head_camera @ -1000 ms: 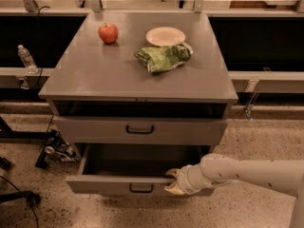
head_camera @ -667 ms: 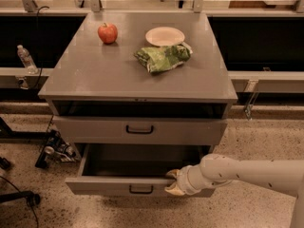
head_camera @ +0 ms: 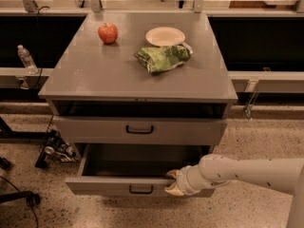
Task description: Open middle drawer
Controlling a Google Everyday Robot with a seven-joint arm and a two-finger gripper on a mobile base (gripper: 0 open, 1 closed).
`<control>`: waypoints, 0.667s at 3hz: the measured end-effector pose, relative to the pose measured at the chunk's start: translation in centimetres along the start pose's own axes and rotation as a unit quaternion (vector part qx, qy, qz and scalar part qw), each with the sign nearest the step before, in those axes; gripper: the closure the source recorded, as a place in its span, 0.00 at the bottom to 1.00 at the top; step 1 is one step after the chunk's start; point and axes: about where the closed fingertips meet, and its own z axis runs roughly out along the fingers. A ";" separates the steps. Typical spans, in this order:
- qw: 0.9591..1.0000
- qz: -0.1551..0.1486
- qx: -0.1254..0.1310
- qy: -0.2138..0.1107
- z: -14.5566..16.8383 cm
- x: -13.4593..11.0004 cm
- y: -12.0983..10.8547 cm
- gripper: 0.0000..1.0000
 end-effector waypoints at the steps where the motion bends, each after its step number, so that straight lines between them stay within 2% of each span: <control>1: 1.000 0.000 0.000 0.000 0.0 0.0 0.0 1.00; 2: 1.000 0.000 0.000 0.002 0.1 0.0 0.2 1.00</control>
Offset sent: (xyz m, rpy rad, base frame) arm -0.1159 0.0213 -0.0364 -0.1771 0.0304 -0.0192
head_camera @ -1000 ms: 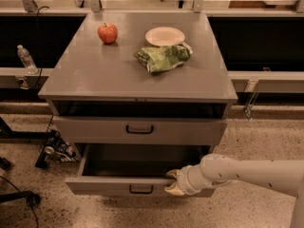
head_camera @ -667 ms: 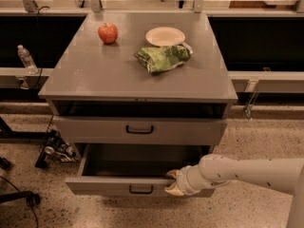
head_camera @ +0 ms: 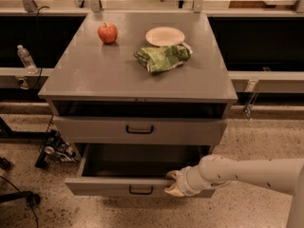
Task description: Open middle drawer
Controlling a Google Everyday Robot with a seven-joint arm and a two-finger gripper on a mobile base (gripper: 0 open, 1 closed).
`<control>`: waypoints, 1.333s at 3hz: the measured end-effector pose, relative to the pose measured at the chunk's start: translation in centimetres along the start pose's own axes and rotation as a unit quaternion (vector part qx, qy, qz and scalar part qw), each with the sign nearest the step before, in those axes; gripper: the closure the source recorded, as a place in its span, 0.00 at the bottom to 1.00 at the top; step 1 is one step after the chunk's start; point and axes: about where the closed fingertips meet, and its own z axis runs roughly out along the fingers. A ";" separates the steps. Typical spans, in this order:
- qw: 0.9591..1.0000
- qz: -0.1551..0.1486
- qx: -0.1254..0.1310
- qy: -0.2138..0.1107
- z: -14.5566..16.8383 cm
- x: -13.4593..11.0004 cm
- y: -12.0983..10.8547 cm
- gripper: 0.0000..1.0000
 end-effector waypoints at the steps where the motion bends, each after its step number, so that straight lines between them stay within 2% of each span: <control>1: 1.000 0.000 0.000 0.000 0.0 0.0 0.0 1.00; 4: 1.000 0.000 0.000 0.000 0.0 0.0 0.0 1.00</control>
Offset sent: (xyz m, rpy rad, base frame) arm -0.1591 0.0239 -0.0212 -0.1615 0.0187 -0.0113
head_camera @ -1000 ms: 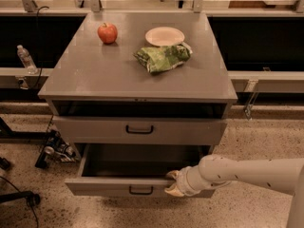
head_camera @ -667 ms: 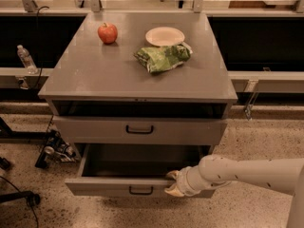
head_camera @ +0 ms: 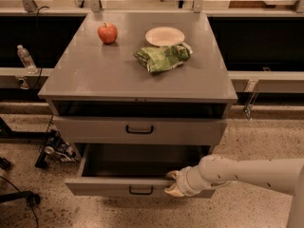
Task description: Open middle drawer
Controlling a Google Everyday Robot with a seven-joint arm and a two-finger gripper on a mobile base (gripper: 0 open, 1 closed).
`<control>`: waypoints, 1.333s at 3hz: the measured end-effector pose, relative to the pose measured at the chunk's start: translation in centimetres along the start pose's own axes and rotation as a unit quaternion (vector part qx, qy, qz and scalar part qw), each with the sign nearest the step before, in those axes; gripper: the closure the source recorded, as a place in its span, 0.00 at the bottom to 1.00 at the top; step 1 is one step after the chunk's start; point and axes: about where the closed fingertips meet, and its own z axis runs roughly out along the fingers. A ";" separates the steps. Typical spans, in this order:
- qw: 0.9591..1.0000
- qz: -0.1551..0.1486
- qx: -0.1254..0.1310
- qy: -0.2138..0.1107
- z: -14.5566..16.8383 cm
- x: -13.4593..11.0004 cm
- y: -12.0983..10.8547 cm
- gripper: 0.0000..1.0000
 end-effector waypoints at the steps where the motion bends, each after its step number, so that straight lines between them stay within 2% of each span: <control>1: 1.000 0.000 0.000 0.000 0.0 0.0 0.0 0.90; 2: 1.000 0.000 0.000 0.000 0.0 0.0 0.0 0.67; 3: 1.000 0.000 0.000 0.000 0.0 0.0 0.0 0.35; 4: 1.000 0.000 0.000 0.000 0.0 0.0 0.0 0.12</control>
Offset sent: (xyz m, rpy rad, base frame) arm 0.0000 0.0000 0.0000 0.0000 0.0000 0.0000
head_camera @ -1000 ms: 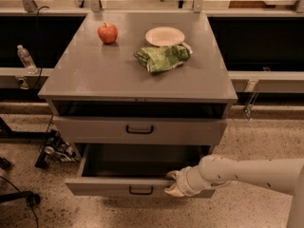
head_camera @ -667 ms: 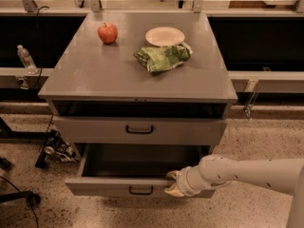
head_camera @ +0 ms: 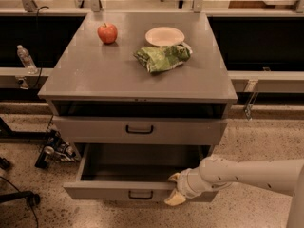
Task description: Open middle drawer
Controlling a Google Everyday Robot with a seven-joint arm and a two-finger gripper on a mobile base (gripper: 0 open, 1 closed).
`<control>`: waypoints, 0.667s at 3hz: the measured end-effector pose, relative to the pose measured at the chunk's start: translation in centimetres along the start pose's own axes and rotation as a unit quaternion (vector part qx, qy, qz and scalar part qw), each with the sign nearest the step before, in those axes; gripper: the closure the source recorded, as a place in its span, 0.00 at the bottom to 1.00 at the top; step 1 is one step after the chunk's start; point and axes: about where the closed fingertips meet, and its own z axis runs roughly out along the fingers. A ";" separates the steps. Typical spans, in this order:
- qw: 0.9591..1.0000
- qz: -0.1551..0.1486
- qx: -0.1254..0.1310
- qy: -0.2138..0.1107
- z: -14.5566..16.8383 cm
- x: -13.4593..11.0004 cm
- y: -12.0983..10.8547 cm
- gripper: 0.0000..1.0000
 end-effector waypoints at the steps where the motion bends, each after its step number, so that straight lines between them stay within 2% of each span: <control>1: 1.000 0.000 0.010 0.008 -0.3 0.1 -0.8 0.00; 2: 1.000 0.000 0.017 0.013 -0.5 0.1 -1.2 0.00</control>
Offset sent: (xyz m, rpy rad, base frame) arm 0.0176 -0.0116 0.0080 -0.0448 -0.0361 -0.0329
